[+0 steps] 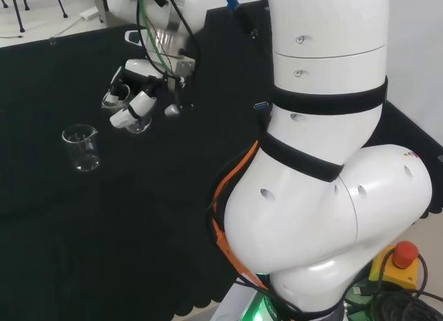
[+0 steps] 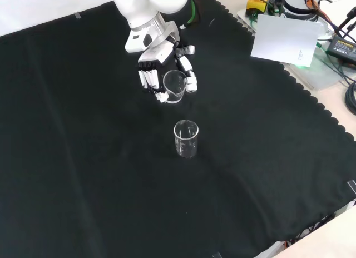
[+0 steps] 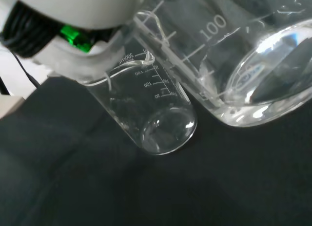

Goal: Pour the water from the handheld beaker into the one on the table.

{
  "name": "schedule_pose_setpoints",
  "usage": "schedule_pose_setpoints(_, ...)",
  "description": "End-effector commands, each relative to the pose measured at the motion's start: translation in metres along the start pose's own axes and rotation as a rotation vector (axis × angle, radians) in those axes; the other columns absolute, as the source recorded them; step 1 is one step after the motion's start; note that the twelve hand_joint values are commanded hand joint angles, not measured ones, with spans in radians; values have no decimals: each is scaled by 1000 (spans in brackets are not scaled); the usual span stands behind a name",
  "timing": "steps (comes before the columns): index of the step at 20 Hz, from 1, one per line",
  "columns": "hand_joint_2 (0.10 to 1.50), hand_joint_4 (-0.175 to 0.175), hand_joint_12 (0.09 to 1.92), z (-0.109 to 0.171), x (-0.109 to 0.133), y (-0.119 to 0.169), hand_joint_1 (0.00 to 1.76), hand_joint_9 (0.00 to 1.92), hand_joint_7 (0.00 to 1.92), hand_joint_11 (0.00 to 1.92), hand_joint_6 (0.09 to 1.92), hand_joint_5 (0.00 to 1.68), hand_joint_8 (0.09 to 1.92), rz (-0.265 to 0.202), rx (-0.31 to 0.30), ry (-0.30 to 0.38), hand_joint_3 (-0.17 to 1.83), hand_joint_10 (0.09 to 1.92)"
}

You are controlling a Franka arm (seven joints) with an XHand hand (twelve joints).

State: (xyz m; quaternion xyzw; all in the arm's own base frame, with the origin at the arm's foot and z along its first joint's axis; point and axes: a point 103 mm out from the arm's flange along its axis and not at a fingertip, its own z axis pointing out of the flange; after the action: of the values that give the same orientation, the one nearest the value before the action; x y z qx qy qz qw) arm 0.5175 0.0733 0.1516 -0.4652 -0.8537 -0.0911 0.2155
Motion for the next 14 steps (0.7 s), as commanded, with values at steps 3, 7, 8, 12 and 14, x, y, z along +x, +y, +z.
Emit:
schedule_pose_setpoints(3, 605, 99, 876, -5, 22, 19, 1188, 1637, 1742, 1161, 252, 1483, 87, -3, 99, -135, 629, 106)
schedule_pose_setpoints(7, 606, 133, 875, -3, 28, 25, 1180, 1641, 1752, 1163, 258, 1480, 87, 6, 136, -192, 629, 101)
schedule_pose_setpoints(8, 606, 140, 875, -3, 29, 27, 1179, 1643, 1755, 1165, 260, 1479, 87, 12, 144, -200, 629, 100)
schedule_pose_setpoints(12, 606, 148, 875, 0, 33, 32, 1177, 1646, 1759, 1170, 263, 1477, 87, 36, 181, -251, 630, 99)
schedule_pose_setpoints(14, 606, 150, 875, 0, 35, 35, 1177, 1647, 1761, 1171, 264, 1477, 87, 48, 197, -276, 630, 99)
